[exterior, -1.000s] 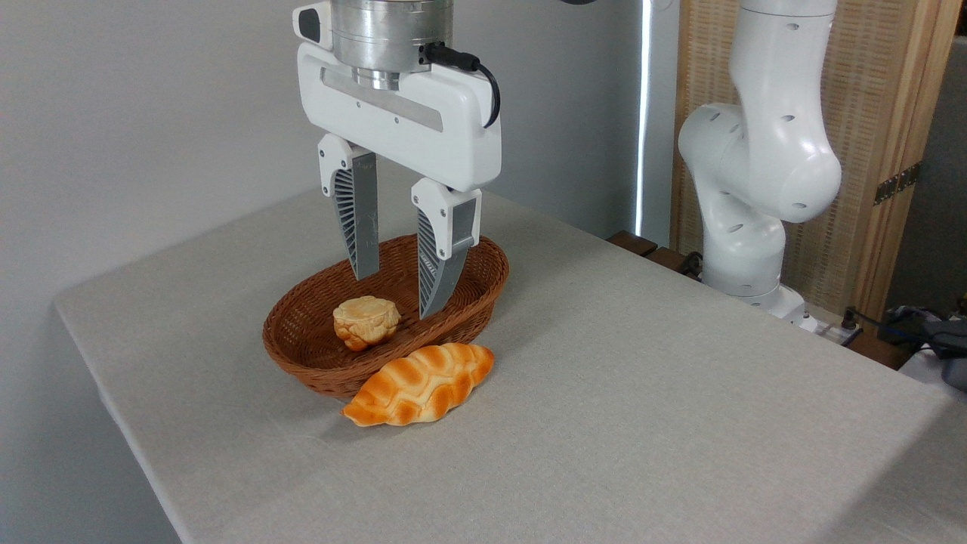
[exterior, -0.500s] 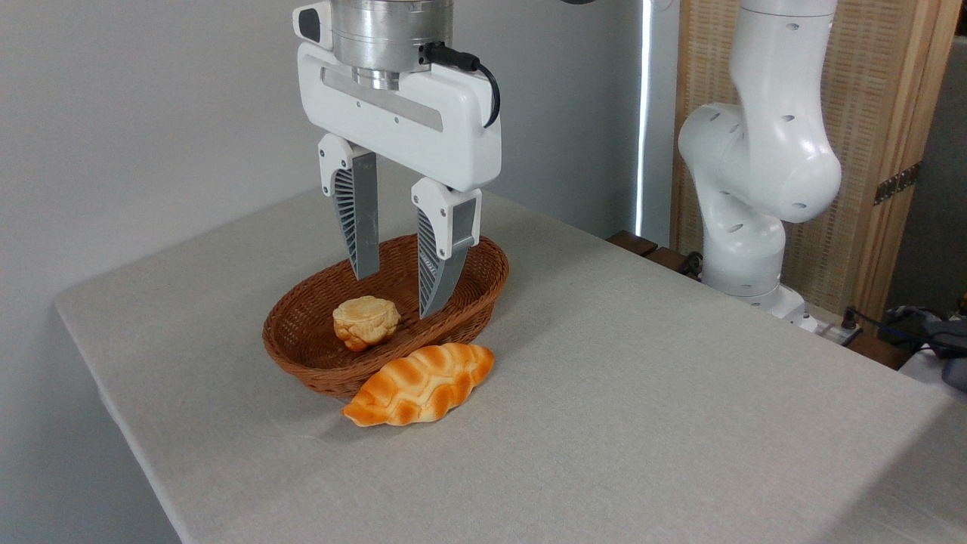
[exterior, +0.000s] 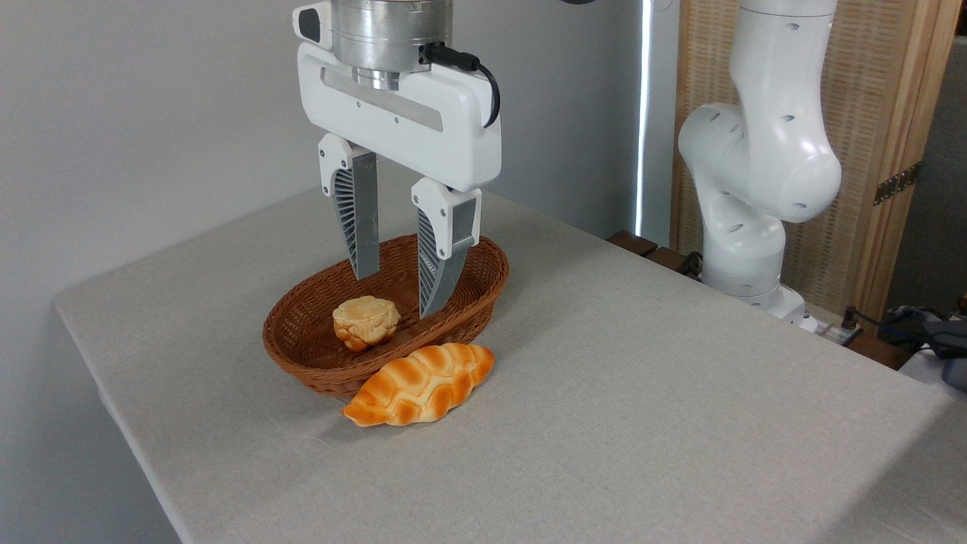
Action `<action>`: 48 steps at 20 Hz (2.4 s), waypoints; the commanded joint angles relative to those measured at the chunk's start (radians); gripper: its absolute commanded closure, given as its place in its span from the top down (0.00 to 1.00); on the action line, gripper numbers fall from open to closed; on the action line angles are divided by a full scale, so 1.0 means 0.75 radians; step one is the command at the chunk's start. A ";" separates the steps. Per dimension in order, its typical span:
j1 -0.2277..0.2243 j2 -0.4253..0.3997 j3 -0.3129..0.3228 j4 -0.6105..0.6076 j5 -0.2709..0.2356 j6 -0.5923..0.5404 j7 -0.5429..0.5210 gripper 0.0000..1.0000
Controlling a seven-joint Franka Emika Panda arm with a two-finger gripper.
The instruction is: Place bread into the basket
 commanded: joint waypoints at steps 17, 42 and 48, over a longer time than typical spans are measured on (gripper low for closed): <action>-0.018 0.167 -0.004 0.002 -0.009 -0.131 -0.369 1.00; -0.026 0.499 -0.116 0.049 -0.109 0.204 -0.549 1.00; -0.026 0.521 -0.153 0.049 -0.095 0.242 -0.532 1.00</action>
